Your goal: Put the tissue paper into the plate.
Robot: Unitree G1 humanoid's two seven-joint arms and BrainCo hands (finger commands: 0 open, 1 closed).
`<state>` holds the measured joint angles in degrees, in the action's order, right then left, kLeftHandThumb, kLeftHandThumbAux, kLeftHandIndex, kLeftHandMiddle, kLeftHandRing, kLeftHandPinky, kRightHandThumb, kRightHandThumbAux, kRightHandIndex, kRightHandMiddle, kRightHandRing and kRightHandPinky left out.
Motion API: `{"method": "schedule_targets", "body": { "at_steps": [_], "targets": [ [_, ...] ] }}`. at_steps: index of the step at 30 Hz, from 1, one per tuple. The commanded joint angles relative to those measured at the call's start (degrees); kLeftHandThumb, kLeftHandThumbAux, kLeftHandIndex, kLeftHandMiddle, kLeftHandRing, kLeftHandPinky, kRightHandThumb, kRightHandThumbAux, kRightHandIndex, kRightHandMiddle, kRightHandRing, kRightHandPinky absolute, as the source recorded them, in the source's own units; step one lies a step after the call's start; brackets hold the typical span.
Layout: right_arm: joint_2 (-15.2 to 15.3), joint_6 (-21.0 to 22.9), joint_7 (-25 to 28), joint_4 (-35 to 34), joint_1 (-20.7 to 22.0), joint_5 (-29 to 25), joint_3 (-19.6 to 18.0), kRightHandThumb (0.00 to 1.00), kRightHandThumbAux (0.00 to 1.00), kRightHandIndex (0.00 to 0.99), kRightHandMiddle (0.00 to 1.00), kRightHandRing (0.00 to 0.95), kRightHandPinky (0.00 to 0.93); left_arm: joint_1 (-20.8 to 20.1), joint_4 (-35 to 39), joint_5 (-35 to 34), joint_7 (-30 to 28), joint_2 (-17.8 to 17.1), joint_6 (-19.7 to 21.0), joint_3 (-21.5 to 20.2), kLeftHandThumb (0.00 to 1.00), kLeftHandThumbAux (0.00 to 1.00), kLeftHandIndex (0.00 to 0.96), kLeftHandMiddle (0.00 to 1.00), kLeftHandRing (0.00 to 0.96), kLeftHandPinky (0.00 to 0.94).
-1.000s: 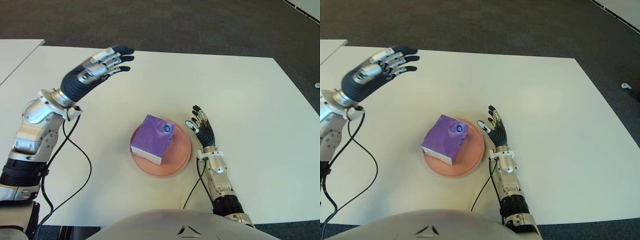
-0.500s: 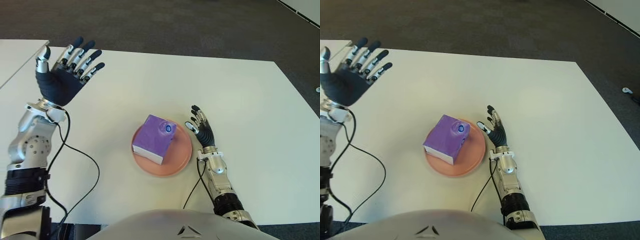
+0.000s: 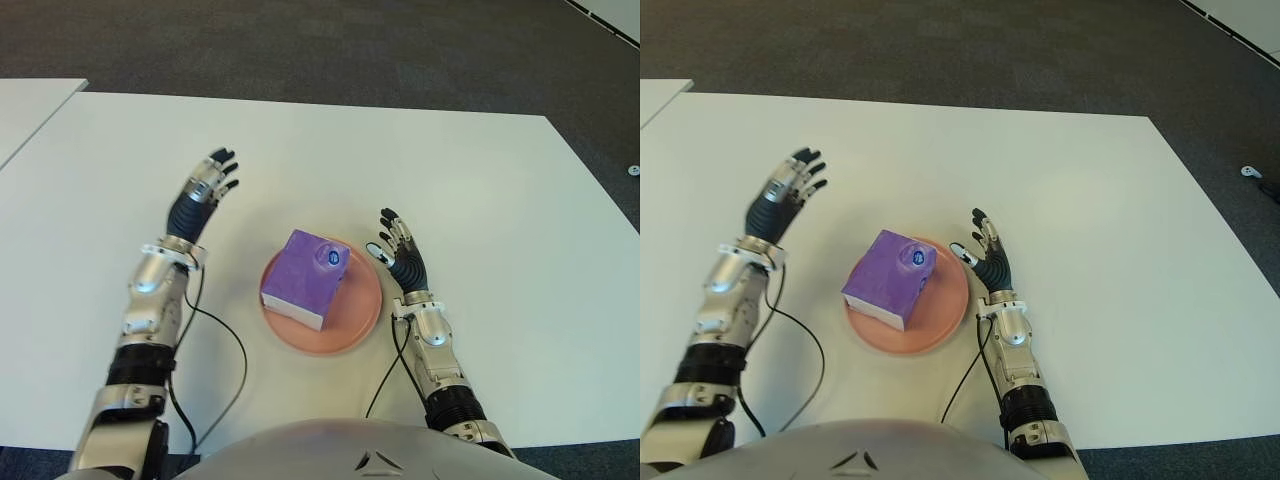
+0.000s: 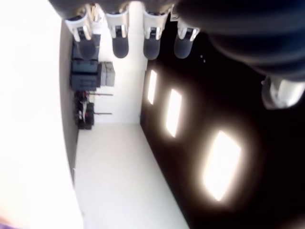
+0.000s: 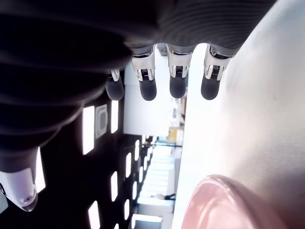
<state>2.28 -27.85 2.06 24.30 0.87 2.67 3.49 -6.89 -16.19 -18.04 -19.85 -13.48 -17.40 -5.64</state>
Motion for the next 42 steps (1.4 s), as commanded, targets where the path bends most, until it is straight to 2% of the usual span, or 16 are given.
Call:
{"method": "schedule_targets", "body": {
  "at_steps": [1, 3, 6, 9, 17, 26, 39, 42],
  "targets": [
    [-0.72, 7.11, 0.07, 2.15, -6.14, -0.18, 0.20, 0.029, 0.560, 0.000, 0.000, 0.000, 0.000, 4.22, -1.93, 7.52, 4.33, 3.35, -3.17, 2.43, 0.000, 0.383, 0.000, 0.000, 0.000, 0.000],
    [-0.80, 7.69, 0.04, 2.00, -6.06, -0.22, 0.11, 0.028, 0.561, 0.000, 0.000, 0.000, 0.000, 4.83, -1.78, 10.42, 6.42, 4.26, -3.53, 3.13, 0.000, 0.416, 0.000, 0.000, 0.000, 0.000],
    [-0.12, 4.54, 0.70, 5.06, -4.56, -0.18, -0.30, 0.023, 0.550, 0.000, 0.000, 0.000, 0.000, 4.22, -3.08, 15.17, 10.42, 5.82, -3.60, 4.34, 0.000, 0.439, 0.000, 0.000, 0.000, 0.000],
    [-0.10, 3.45, 0.78, 5.27, -4.56, -0.10, -0.24, 0.019, 0.533, 0.000, 0.000, 0.000, 0.000, 3.93, -4.70, 16.89, 12.04, 6.76, -4.32, 4.68, 0.000, 0.436, 0.000, 0.000, 0.000, 0.000],
    [0.12, 3.51, 1.37, 5.73, -4.37, -0.29, -0.35, 0.024, 0.523, 0.000, 0.000, 0.000, 0.000, 3.14, -9.11, 18.20, 14.42, 8.31, -8.47, 4.42, 0.000, 0.405, 0.000, 0.000, 0.000, 0.000],
    [0.12, 4.22, 1.53, 5.68, -4.22, -0.50, -0.64, 0.022, 0.523, 0.000, 0.000, 0.000, 0.000, 1.95, -12.99, 19.59, 18.83, 9.44, -10.79, 3.36, 0.000, 0.382, 0.000, 0.000, 0.000, 0.000],
    [0.21, 4.01, 1.60, 5.87, -4.11, -0.67, -1.10, 0.017, 0.526, 0.000, 0.000, 0.000, 0.000, 0.61, -16.77, 19.92, 20.79, 9.36, -15.86, 2.88, 0.000, 0.423, 0.000, 0.000, 0.000, 0.000],
    [0.05, 5.33, 1.04, 5.07, -4.20, -0.54, -1.33, 0.019, 0.538, 0.000, 0.000, 0.000, 0.000, 0.59, -16.98, 19.98, 20.95, 9.38, -16.14, 2.74, 0.000, 0.426, 0.000, 0.000, 0.000, 0.000]
  ]
}}
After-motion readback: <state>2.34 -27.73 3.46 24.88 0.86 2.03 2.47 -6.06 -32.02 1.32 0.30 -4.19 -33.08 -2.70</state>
